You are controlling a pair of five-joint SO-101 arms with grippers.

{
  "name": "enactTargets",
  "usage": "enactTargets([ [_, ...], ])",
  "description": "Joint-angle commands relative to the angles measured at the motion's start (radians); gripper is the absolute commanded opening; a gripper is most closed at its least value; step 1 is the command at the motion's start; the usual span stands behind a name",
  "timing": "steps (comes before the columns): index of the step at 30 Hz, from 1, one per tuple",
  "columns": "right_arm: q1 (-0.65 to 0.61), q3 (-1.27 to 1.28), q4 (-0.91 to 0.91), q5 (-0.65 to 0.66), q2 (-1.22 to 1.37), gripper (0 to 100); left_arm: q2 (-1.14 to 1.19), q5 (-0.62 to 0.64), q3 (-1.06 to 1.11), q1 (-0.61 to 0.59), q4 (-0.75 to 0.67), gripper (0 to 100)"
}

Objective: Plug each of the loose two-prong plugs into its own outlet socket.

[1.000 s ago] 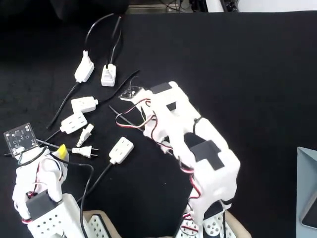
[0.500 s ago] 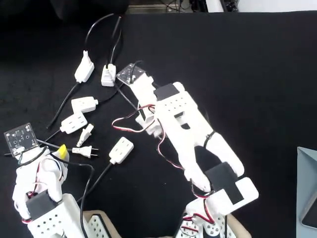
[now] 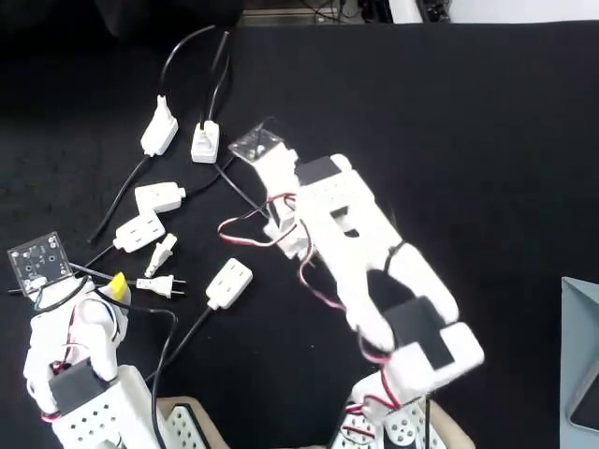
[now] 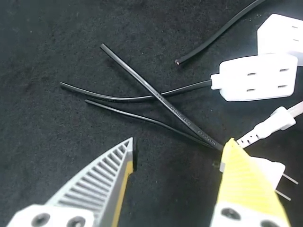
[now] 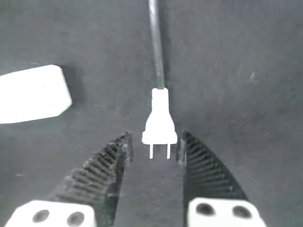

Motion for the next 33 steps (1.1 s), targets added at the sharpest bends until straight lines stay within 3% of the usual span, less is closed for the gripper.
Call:
enactTargets([
  [1, 0.072, -0.048, -0.015, 0.04, 0.091, 14.9, -0.008, -0.006, -0.002, 0.002, -0.018, 29],
  [9, 0.126, -0.125, -0.015, 0.041, 0.205, 14.9, -0.008, -0.006, -0.002, 0.002, -0.018, 29],
  [20, 0.015, -0.127, 0.074, 0.032, 0.223, 15.1, -0.008, -0.006, -0.002, 0.002, -0.018, 29],
  [29, 0.0, -0.14, 0.061, -0.008, 0.3, 14.8, -0.008, -0.006, -0.002, 0.002, -0.018, 29],
  [33, 0.002, -0.18, 0.064, -0.005, 0.32, 5.2, -0.008, -0.006, -0.001, 0.002, -0.018, 29],
])
